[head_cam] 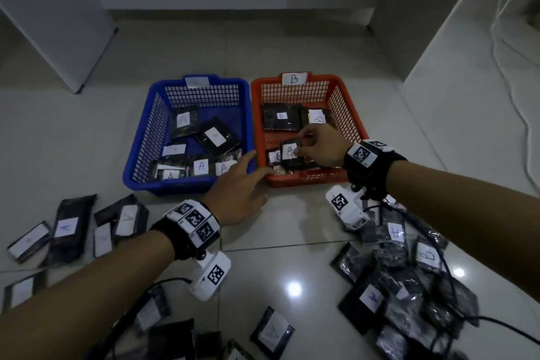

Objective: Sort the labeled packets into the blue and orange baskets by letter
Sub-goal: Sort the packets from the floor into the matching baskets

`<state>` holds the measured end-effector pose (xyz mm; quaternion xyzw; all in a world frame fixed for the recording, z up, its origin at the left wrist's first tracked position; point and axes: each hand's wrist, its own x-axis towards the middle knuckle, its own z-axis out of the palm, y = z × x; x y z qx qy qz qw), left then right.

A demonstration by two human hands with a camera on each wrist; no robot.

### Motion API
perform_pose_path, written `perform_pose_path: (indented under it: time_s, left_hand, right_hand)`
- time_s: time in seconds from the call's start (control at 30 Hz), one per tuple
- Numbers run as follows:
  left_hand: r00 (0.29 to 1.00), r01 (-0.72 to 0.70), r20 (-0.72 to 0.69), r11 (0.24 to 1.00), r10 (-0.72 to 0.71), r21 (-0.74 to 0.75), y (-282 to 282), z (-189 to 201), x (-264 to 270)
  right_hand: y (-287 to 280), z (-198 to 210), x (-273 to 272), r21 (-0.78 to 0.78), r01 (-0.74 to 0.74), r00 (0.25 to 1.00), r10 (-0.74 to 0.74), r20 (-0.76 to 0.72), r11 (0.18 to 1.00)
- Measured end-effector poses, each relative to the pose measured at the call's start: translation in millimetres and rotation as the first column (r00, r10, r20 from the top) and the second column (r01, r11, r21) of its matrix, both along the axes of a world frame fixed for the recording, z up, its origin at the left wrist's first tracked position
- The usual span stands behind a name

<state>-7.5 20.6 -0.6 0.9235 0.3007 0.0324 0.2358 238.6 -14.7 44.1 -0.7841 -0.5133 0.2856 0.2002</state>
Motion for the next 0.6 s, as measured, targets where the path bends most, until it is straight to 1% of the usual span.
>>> perform_pose_path:
  time_s: [0.07,0.13,0.17,0.23,0.33,0.4,0.5,0.57,0.6]
  left_hand:
    - [1.0,-0.003,0.014,1.0,0.002,0.023,-1,-2,-1]
    - [1.0,-0.006,0.012,1.0,0.006,0.012,-1,-1,-1]
    - [1.0,-0.006,0.011,1.0,0.006,0.003,-1,-1,-1]
    - [1.0,-0.003,-0.006,1.0,0.003,0.0,-1,0,-2]
    - [0.999,0.01,-0.04,0.999,-0.008,0.049,-4,2,-7]
    - [1.0,-0.001,-0.031,0.997,0.003,0.073,-8,7,-13]
    - [0.995,-0.049,0.089,0.993,0.039,0.105,-12,17,-26]
    - [0.976,-0.113,0.203,0.984,0.084,0.134,-15,22,-40]
    - [0.962,-0.146,0.251,0.978,0.105,0.148,-17,23,-48]
  right_hand:
    - [2,-2,-5,-0.066,-0.069,0.997,0.067,-0.035,0.995]
    - [3,-3,-11,-0.111,-0.145,0.989,0.147,0.008,0.983]
    - [3,-4,-14,-0.116,-0.157,0.986,0.163,0.045,0.981]
    - [3,-3,-18,-0.106,-0.156,0.982,0.166,0.088,0.982]
    - [2,-1,-21,-0.098,-0.174,0.981,0.181,0.073,0.98]
    - [0,3,-23,-0.08,-0.179,0.98,0.185,0.07,0.981]
    - [-5,12,-25,-0.013,-0.133,0.984,0.134,0.119,0.991]
    - [-11,16,-30,0.108,-0.121,0.983,0.104,0.153,0.987]
    - [-15,17,-35,0.178,-0.139,0.98,0.109,0.168,0.974]
